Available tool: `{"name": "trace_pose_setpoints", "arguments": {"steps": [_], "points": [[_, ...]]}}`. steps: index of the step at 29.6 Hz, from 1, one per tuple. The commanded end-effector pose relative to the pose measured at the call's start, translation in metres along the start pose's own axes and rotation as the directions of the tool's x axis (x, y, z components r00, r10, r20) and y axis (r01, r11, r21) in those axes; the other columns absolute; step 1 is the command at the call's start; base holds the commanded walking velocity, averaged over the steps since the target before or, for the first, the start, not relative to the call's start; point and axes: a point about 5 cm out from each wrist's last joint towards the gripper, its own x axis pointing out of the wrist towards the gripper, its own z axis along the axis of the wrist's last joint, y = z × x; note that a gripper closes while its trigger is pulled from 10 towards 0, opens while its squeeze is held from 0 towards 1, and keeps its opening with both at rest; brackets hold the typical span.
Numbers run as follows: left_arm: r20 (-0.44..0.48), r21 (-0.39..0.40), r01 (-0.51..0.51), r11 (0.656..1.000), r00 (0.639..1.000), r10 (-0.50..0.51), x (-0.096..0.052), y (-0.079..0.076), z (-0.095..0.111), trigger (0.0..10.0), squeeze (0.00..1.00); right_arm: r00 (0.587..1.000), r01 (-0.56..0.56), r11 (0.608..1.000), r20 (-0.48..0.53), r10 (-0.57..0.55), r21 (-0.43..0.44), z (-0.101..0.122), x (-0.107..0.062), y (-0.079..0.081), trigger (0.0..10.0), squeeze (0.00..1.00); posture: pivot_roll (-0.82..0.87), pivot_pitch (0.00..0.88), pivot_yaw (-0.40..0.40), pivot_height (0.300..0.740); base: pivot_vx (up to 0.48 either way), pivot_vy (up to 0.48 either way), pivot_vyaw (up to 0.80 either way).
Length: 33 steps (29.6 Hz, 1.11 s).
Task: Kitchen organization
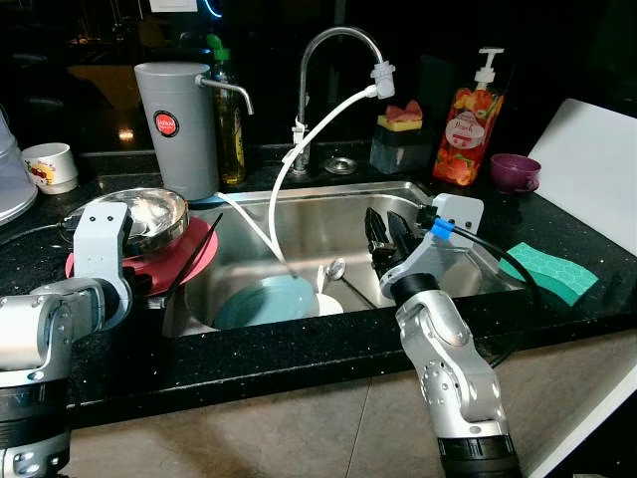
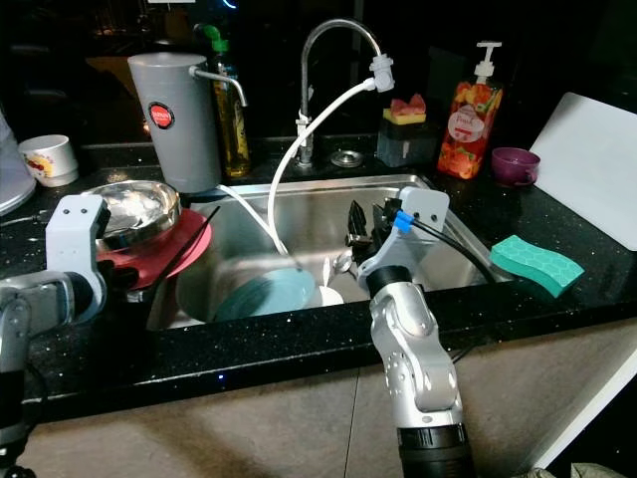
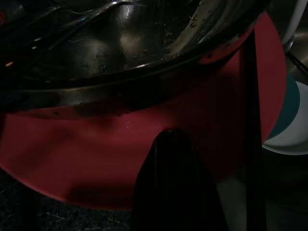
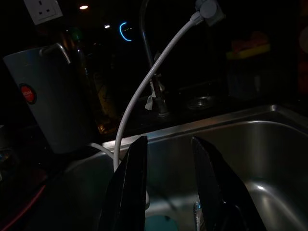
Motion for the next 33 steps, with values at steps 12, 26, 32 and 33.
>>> {"name": "trace_pose_setpoints", "arguments": {"steps": [12,26,32,33], "points": [[0.098,0.004,0.021,1.000,0.995,-0.022,-0.004,-0.007,0.017,6.1,0.00,1.000,-0.006,1.000,0.009,0.006,-0.012,0.002,0.001,0.000,10.0,0.00,0.19,0.087,-0.032,0.740,0.000,0.000,0.00],[0.086,-0.004,0.080,0.997,0.993,-0.080,-0.001,-0.016,0.018,10.0,0.00,1.000,-0.004,1.000,0.011,0.004,-0.009,0.002,0.001,0.000,10.0,0.00,0.18,0.091,-0.029,0.740,0.000,0.000,0.00],[0.044,-0.057,0.094,0.994,0.995,-0.092,0.010,-0.017,0.008,10.0,0.00,1.000,-0.001,1.000,0.010,0.001,-0.009,0.002,0.001,0.000,10.0,0.00,0.18,0.091,-0.028,0.740,0.000,0.000,0.00],[0.031,-0.067,0.095,0.993,0.995,-0.094,0.014,-0.017,0.005,10.0,0.00,1.000,-0.001,1.000,0.012,0.001,-0.009,0.002,0.001,0.000,10.0,0.00,0.18,0.092,-0.028,0.740,0.000,0.000,0.00]]}}
